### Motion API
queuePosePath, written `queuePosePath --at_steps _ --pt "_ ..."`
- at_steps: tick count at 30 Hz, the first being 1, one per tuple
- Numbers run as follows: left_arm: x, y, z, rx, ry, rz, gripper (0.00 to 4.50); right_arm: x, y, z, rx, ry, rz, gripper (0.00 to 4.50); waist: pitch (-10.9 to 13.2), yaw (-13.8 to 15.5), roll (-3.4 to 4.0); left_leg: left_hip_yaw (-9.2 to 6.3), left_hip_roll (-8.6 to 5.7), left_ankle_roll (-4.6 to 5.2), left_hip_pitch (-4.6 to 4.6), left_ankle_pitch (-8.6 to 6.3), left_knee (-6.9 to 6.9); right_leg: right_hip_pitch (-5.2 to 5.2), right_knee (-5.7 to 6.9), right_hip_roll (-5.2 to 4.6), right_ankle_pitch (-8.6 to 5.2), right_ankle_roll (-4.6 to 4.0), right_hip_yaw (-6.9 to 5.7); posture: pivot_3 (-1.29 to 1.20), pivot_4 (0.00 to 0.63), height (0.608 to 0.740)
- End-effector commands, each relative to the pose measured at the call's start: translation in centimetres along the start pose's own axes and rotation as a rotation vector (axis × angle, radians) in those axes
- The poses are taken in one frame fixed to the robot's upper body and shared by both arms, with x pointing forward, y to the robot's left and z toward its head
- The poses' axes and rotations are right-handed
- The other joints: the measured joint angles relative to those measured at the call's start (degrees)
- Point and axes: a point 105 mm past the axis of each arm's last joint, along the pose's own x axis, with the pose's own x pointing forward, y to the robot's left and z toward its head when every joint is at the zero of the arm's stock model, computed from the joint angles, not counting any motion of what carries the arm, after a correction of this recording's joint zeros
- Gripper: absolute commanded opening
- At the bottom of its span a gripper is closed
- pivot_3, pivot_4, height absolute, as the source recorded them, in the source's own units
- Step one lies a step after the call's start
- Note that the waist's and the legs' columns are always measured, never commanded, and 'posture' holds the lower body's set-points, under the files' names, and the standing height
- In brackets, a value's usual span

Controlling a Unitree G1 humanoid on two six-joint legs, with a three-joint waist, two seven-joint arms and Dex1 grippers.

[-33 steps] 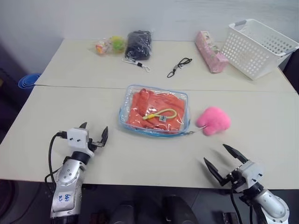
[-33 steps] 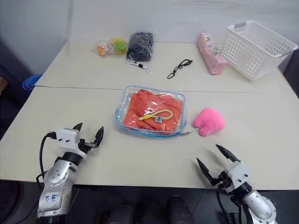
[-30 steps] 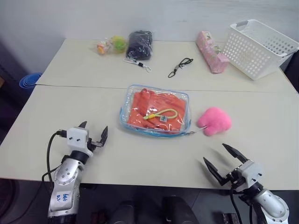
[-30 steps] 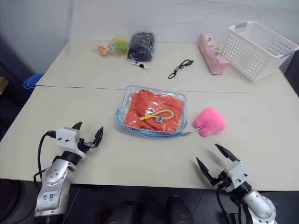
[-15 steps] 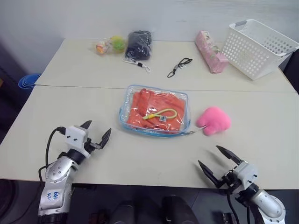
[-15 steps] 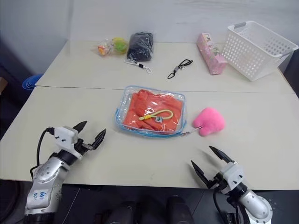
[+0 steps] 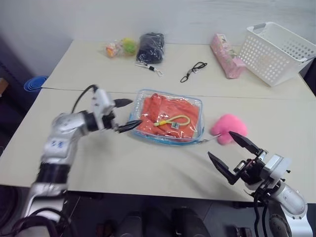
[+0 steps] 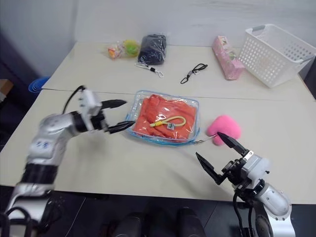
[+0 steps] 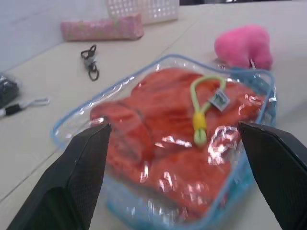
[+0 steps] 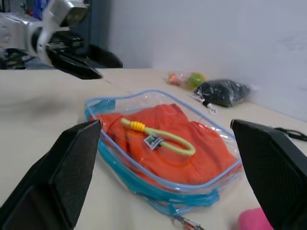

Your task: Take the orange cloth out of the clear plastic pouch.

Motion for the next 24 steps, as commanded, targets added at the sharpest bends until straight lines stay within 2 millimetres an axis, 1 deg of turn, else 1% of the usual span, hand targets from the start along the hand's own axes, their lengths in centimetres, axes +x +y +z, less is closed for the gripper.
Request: queuePosePath --at_steps 1,2,3,6,7,8,12,15,17,18,19,20,22,24 --pt "3.0 -0.5 -0.7 0.029 0.051 -0.118 4.45 -0.1 -0.3 1.5 -0.040 -0.029 -0.011 4.50 0.00 -0.42 0.00 0.13 0.00 0.05 -0.02 -0.03 0.00 -0.10 0.08 0.00 0.01 0.02 0.11 0.00 0.150 0.740" --pt "3.8 -0.5 -0.9 0.041 0.061 -0.137 4.45 -0.2 -0.3 1.4 -0.048 -0.021 -0.011 4.50 0.02 -0.79 -0.03 0.16 0.00 0.08 -0.02 -0.04 0.00 -0.12 0.12 0.00 0.01 0.02 0.15 0.00 0.150 0.740" --pt "4.7 -0.8 -1.5 0.041 0.099 -0.166 4.45 -0.4 -0.4 1.4 -0.061 -0.009 -0.016 4.50 0.02 -0.99 -0.03 0.19 0.01 0.09 -0.03 -0.05 -0.02 -0.15 0.07 0.03 0.01 0.02 0.17 0.00 0.150 0.740" --pt "6.0 -1.2 -2.9 0.067 0.182 -0.209 4.45 -1.1 -0.4 1.4 -0.075 0.007 -0.046 4.50 0.03 -0.97 -0.06 0.20 0.03 0.08 -0.02 -0.05 -0.02 -0.18 0.08 0.07 0.01 0.03 0.20 0.00 0.150 0.740" --pt "6.3 -1.0 -3.1 0.079 0.193 -0.201 4.05 -1.3 -0.4 1.5 -0.077 0.009 -0.055 4.50 0.04 -0.95 -0.07 0.21 0.04 0.07 0.00 -0.04 -0.02 -0.17 0.08 0.07 0.01 0.03 0.22 0.00 0.150 0.740" --pt "6.5 -0.8 -3.3 0.084 0.205 -0.190 3.82 -1.5 -0.4 1.5 -0.080 0.012 -0.063 4.50 0.05 -0.90 -0.08 0.21 0.04 0.06 0.01 -0.03 -0.01 -0.17 0.08 0.07 0.01 0.03 0.24 0.00 0.150 0.740" --pt "6.7 -0.9 -4.2 0.111 0.255 -0.206 2.58 -2.0 -0.2 1.3 -0.088 0.023 -0.090 4.50 0.08 -0.75 -0.13 0.19 0.04 0.02 0.04 0.01 0.02 -0.17 0.07 0.07 0.00 0.03 0.26 0.00 0.150 0.740" --pt "6.5 -0.8 -4.9 0.114 0.285 -0.200 1.66 -1.9 -0.1 1.3 -0.092 0.021 -0.092 4.50 0.08 -0.81 -0.13 0.21 0.03 0.02 0.07 0.02 0.04 -0.17 0.12 0.05 0.01 0.03 0.30 0.00 0.150 0.740" --pt "6.2 -0.5 -5.2 0.116 0.293 -0.185 1.01 -1.8 -0.1 1.3 -0.094 0.019 -0.088 4.50 0.08 -0.81 -0.13 0.21 0.03 0.02 0.08 0.02 0.04 -0.17 0.13 0.05 0.00 0.03 0.29 0.00 0.150 0.740" --pt "6.1 -0.4 -5.2 0.117 0.292 -0.177 0.78 -1.7 -0.2 1.3 -0.096 0.018 -0.084 4.50 0.08 -0.79 -0.13 0.20 0.03 0.01 0.08 0.02 0.04 -0.17 0.14 0.05 0.00 0.03 0.29 0.00 0.150 0.740" --pt "6.0 -0.3 -5.1 0.119 0.282 -0.169 0.43 -1.6 -0.3 1.3 -0.097 0.016 -0.081 4.50 0.08 -0.80 -0.13 0.19 0.03 0.00 0.08 0.03 0.04 -0.17 0.15 0.05 0.00 0.03 0.29 0.00 0.150 0.740" --pt "5.9 -0.2 -5.0 0.113 0.269 -0.160 0.25 -1.5 -0.3 1.3 -0.096 0.013 -0.078 4.50 0.08 -0.81 -0.13 0.20 0.03 0.00 0.08 0.03 0.05 -0.17 0.15 0.05 0.00 0.03 0.29 0.00 0.150 0.740" --pt "5.5 0.2 -4.0 0.063 0.172 -0.117 0.21 -0.9 -0.1 1.3 -0.089 0.001 -0.045 4.50 0.08 -0.94 -0.13 0.20 0.03 0.00 0.09 0.03 0.06 -0.17 0.16 0.05 0.01 0.03 0.29 0.00 0.150 0.740" --pt "4.4 1.6 -2.8 -0.030 0.049 -0.003 0.21 0.1 0.4 1.5 -0.076 -0.027 0.005 4.50 0.08 -1.06 -0.13 0.20 0.05 -0.01 0.10 0.03 0.06 -0.17 0.18 0.05 0.00 0.03 0.29 0.00 0.150 0.740"
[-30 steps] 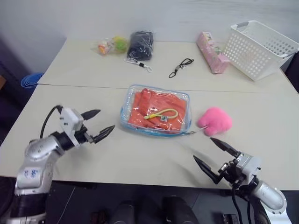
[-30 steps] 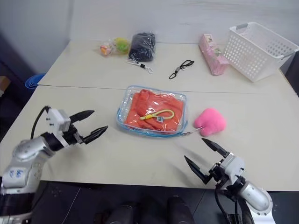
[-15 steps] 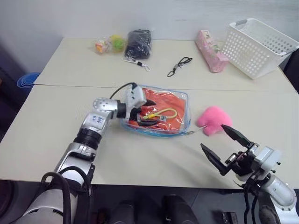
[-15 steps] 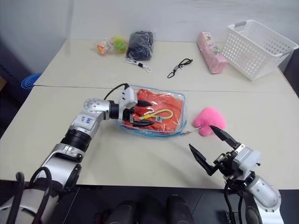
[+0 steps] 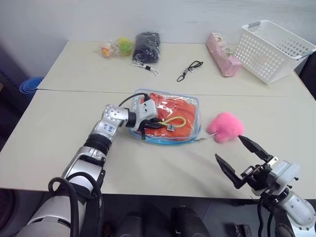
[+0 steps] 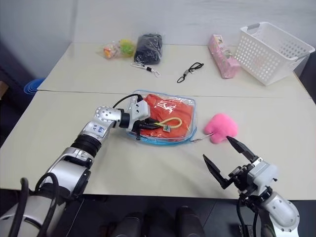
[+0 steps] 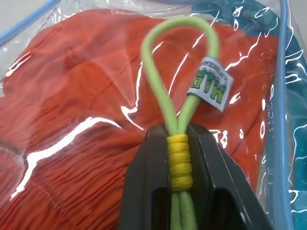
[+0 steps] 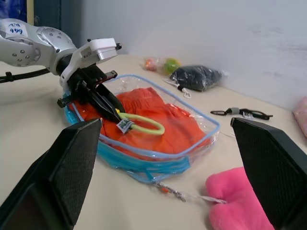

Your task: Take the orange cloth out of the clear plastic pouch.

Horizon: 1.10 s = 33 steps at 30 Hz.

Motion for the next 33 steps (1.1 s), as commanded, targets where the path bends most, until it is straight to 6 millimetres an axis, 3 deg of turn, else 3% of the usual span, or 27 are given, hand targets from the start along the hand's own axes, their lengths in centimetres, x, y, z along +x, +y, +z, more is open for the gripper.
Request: queuePosePath --at_steps 1,3,8,9,13,14,15,19,24,26,28,30,33 --pt "-3.2 2.5 1.8 -0.125 -0.212 0.195 0.21 1.6 1.1 1.3 -0.005 -0.072 0.092 4.50 0.00 -0.09 0.00 0.01 0.03 -0.01 0.00 0.01 -0.01 -0.03 0.02 0.01 0.00 0.00 0.00 0.00 0.150 0.740" --pt "-6.0 4.0 1.3 -0.212 -0.271 0.357 0.21 2.5 2.0 1.5 -0.002 -0.090 0.164 4.50 0.00 -0.12 0.00 -0.02 0.04 -0.04 -0.04 0.02 0.00 -0.10 0.07 0.01 0.00 0.00 -0.01 0.00 0.150 0.740" --pt "-16.9 6.8 -1.8 -0.363 -0.342 0.918 0.21 4.4 4.2 1.8 0.001 -0.138 0.344 4.50 0.01 -0.77 -0.02 -0.04 0.07 -0.13 -0.15 0.07 -0.02 -0.39 0.21 -0.01 0.00 0.00 0.01 0.00 0.150 0.740" --pt "-18.0 6.7 -2.1 -0.385 -0.342 0.972 0.21 4.5 4.4 1.8 0.001 -0.141 0.362 4.50 0.01 -0.65 -0.02 -0.04 0.07 -0.16 -0.20 0.09 -0.01 -0.46 0.23 -0.02 0.00 0.00 0.01 0.00 0.150 0.740" --pt "-26.1 3.5 -6.7 -0.490 -0.201 1.269 0.21 5.1 5.4 1.9 0.015 -0.165 0.462 4.50 -0.03 -0.04 -0.08 -0.03 0.04 -0.15 -0.30 0.07 -0.01 -0.54 0.21 -0.09 0.00 0.00 0.02 0.00 0.150 0.740" --pt "-27.0 2.8 -7.4 -0.512 -0.175 1.298 0.21 5.2 5.4 1.8 0.013 -0.163 0.472 4.50 -0.03 -0.07 -0.09 -0.03 0.04 -0.15 -0.30 0.07 -0.01 -0.54 0.19 -0.10 0.00 0.00 0.02 0.00 0.150 0.740" --pt "-27.4 2.2 -7.7 -0.533 -0.167 1.310 0.21 5.3 5.3 1.7 0.014 -0.161 0.477 4.50 -0.03 0.00 -0.09 -0.03 0.04 -0.14 -0.30 0.06 -0.02 -0.54 0.18 -0.10 0.00 0.00 0.02 0.00 0.150 0.740" --pt "-28.7 0.2 -9.5 -0.575 -0.060 1.313 1.46 5.4 4.6 1.2 0.023 -0.129 0.474 4.50 -0.07 1.14 -0.19 -0.12 0.02 -0.15 -0.31 0.07 0.03 -0.45 0.14 -0.16 0.00 -0.01 -0.10 0.00 0.150 0.740" --pt "-29.0 0.7 -8.0 -0.486 0.002 1.224 3.00 5.0 3.7 0.8 0.025 -0.079 0.447 4.50 -0.07 1.45 -0.24 -0.15 -0.01 -0.13 -0.29 0.06 0.02 -0.39 0.10 -0.19 0.00 -0.03 -0.12 0.00 0.150 0.740" --pt "-29.7 1.4 -6.5 -0.338 0.056 1.176 3.52 4.5 3.5 0.6 0.028 -0.053 0.439 4.50 -0.07 1.30 -0.24 -0.14 -0.01 -0.13 -0.29 0.06 -0.04 -0.40 0.08 -0.18 0.00 -0.03 -0.11 0.00 0.150 0.740" --pt "-28.7 1.3 -4.5 -0.181 0.085 1.005 4.04 4.0 3.3 0.5 0.030 -0.031 0.429 4.50 -0.08 1.14 -0.26 -0.13 0.00 -0.14 -0.29 0.05 -0.11 -0.46 0.06 -0.18 -0.01 -0.04 -0.12 0.00 0.150 0.740" --pt "-27.3 1.0 -3.5 -0.019 0.144 0.829 4.04 3.2 3.0 0.2 0.034 -0.003 0.419 4.50 -0.07 0.83 -0.23 -0.10 0.00 -0.16 -0.30 0.05 -0.18 -0.49 0.03 -0.18 -0.02 -0.07 -0.11 0.00 0.150 0.740" --pt "-23.0 -0.2 -2.2 0.129 0.118 0.535 4.04 2.0 2.6 -0.1 0.032 0.038 0.392 4.50 -0.07 0.74 -0.10 -0.06 -0.01 -0.15 -0.29 0.04 -0.19 -0.46 -0.03 -0.20 -0.03 -0.07 -0.09 0.00 0.150 0.740"
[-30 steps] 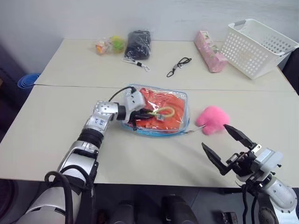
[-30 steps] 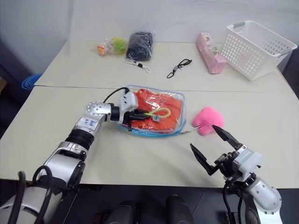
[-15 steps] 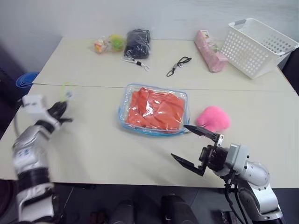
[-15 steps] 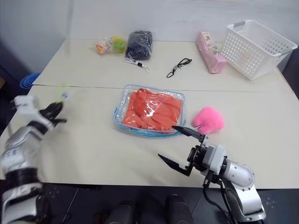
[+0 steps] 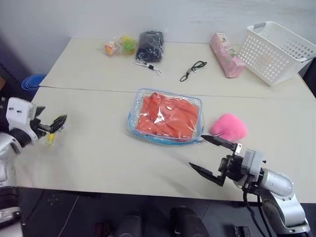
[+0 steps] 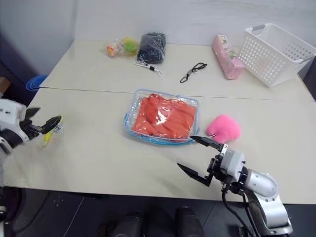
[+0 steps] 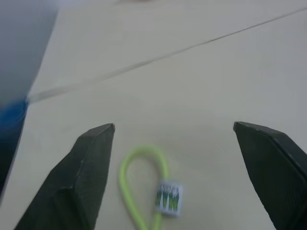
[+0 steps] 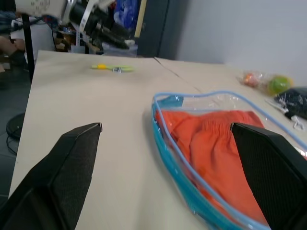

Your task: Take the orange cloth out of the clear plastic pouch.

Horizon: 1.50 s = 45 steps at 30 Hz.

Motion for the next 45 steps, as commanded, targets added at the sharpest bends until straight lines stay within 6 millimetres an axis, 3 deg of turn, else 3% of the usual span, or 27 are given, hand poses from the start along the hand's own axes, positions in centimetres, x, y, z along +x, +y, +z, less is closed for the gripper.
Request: queuePosePath --at_steps 1,6,9,13,16,18,23,28,32,36,40,45 --pt "2.4 -4.8 1.7 0.149 -0.104 -0.326 4.04 -1.4 -0.3 0.7 -0.034 0.012 -0.033 4.50 0.00 0.14 0.07 0.01 -0.02 0.02 0.00 -0.01 0.01 0.02 0.00 -0.02 0.00 0.00 0.00 0.00 0.150 0.740" --pt "7.0 -10.6 1.8 0.330 -0.159 -0.626 4.47 -2.3 -0.4 0.3 -0.035 0.039 -0.064 4.50 0.02 0.28 0.03 0.07 -0.02 0.08 0.00 0.00 0.14 0.05 0.09 0.08 0.00 0.00 0.02 0.00 0.150 0.740" --pt "10.0 -12.2 2.6 0.382 -0.207 -0.646 4.47 -2.4 -0.1 0.4 -0.035 0.040 -0.067 4.50 0.03 0.17 0.00 0.12 -0.01 0.09 0.00 0.00 0.19 0.00 0.19 0.16 0.00 0.01 0.04 0.00 0.150 0.740" --pt "12.0 -13.2 1.9 0.507 -0.156 -0.689 4.47 -2.8 0.4 1.0 -0.045 0.049 -0.076 4.50 0.03 -0.60 -0.01 0.26 0.00 0.13 -0.02 -0.02 0.18 -0.09 0.21 0.21 0.01 0.03 0.15 0.00 0.150 0.740" --pt "12.6 -13.5 1.9 0.506 -0.139 -0.720 3.93 -3.3 0.5 1.6 -0.060 0.060 -0.109 4.50 0.03 -0.50 -0.01 0.31 0.02 0.14 -0.02 -0.02 0.15 -0.13 0.26 0.22 0.01 0.03 0.19 0.00 0.150 0.740" --pt "13.1 -13.2 2.3 0.531 -0.148 -0.695 3.32 -3.7 0.6 1.7 -0.066 0.073 -0.130 4.50 0.03 -0.44 -0.01 0.30 0.02 0.14 -0.02 -0.02 0.22 -0.10 0.25 0.20 0.01 0.04 0.18 0.00 0.150 0.740" --pt "13.4 -14.0 2.7 0.493 -0.184 -0.707 1.77 -4.9 0.7 1.8 -0.074 0.109 -0.192 4.50 0.02 -0.33 -0.02 0.29 0.01 0.16 -0.01 -0.01 0.26 -0.07 0.28 0.18 0.02 0.04 0.20 0.00 0.150 0.740" --pt "12.4 -17.4 3.2 0.453 -0.259 -0.831 0.15 -6.9 1.2 1.7 -0.064 0.162 -0.244 4.50 0.00 -0.31 0.02 0.27 0.01 0.16 -0.01 -0.01 0.20 -0.08 0.26 0.14 0.02 0.05 0.20 0.00 0.150 0.740" --pt "10.5 -22.1 3.4 0.407 -0.287 -0.939 0.04 -8.6 1.9 1.3 -0.032 0.222 -0.266 4.50 -0.06 -0.36 0.13 0.26 0.01 0.16 0.01 -0.01 0.15 -0.07 0.25 0.12 0.02 0.05 0.25 0.00 0.150 0.740" --pt "8.8 -24.8 3.5 0.390 -0.286 -0.982 0.04 -9.2 2.3 1.0 -0.014 0.243 -0.282 4.50 -0.09 -0.37 0.17 0.22 0.03 0.17 0.08 -0.02 0.17 0.05 0.21 0.11 0.02 0.04 0.27 0.00 0.150 0.740" --pt "8.9 -25.6 3.9 0.301 -0.240 -0.920 0.04 -9.5 2.2 0.7 -0.002 0.251 -0.293 4.50 -0.08 -0.32 0.19 0.08 0.03 0.50 0.52 -0.20 0.13 0.68 0.07 0.12 0.01 0.02 0.19 0.00 0.150 0.740" --pt "9.0 -26.2 4.8 0.212 -0.192 -0.870 0.04 -10.0 1.8 0.4 0.000 0.264 -0.308 4.50 -0.09 -0.30 0.20 0.04 0.02 0.51 0.55 -0.21 0.15 0.75 0.04 0.11 0.01 0.02 0.16 0.00 0.150 0.740"
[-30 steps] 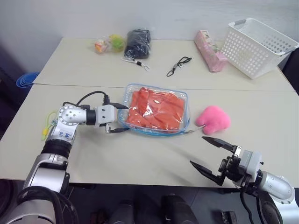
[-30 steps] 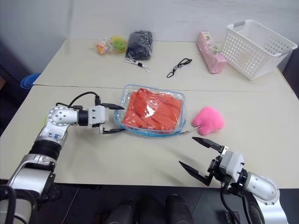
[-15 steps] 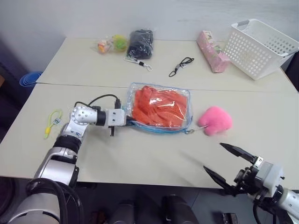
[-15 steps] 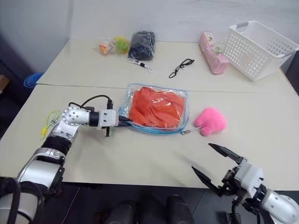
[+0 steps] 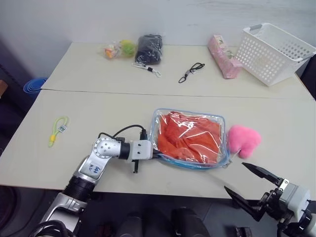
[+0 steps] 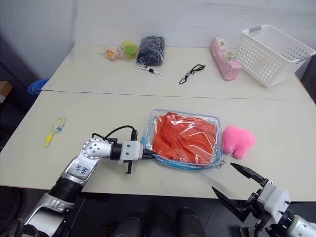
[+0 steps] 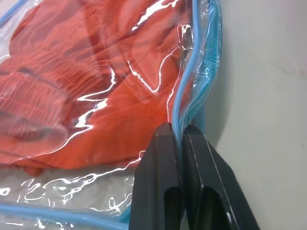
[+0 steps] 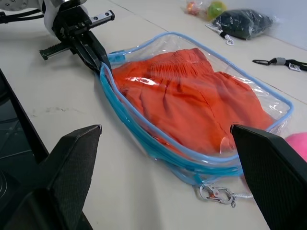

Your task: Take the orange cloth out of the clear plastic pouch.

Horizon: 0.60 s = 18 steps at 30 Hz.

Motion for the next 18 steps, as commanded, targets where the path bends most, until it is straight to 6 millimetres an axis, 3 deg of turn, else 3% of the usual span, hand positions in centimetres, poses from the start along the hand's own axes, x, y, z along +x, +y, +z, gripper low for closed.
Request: queuePosePath --at_steps 1,9,13,18 --pt "0.6 0.1 0.9 -0.050 0.016 0.053 0.04 -0.5 -0.9 0.5 -0.027 -0.014 -0.035 4.50 0.00 0.04 0.00 -0.01 0.00 0.00 -0.01 0.00 0.00 0.00 0.00 0.00 0.00 0.00 0.00 0.00 0.150 0.740" --pt "1.6 0.0 1.7 -0.142 0.020 0.093 0.04 -0.5 -2.0 0.6 -0.056 -0.025 -0.083 4.50 0.00 0.02 0.01 -0.02 -0.01 -0.02 0.00 0.01 0.01 0.00 0.00 0.01 0.00 0.00 -0.01 0.00 0.150 0.740" --pt "1.3 0.6 3.0 -0.250 -0.061 0.106 0.98 -0.6 -4.2 0.6 0.013 -0.002 -0.167 4.50 0.00 0.02 0.01 -0.03 -0.01 -0.02 -0.03 0.01 0.03 0.00 -0.01 0.00 0.00 0.00 -0.01 0.00 0.150 0.740" --pt "0.2 1.1 3.7 -0.276 -0.122 0.083 2.54 -1.0 -8.1 0.0 0.107 0.040 -0.276 4.50 0.01 -0.13 0.03 -0.06 0.00 -0.06 -0.04 0.03 0.03 -0.01 -0.01 0.00 0.00 0.00 -0.05 0.00 0.150 0.740"
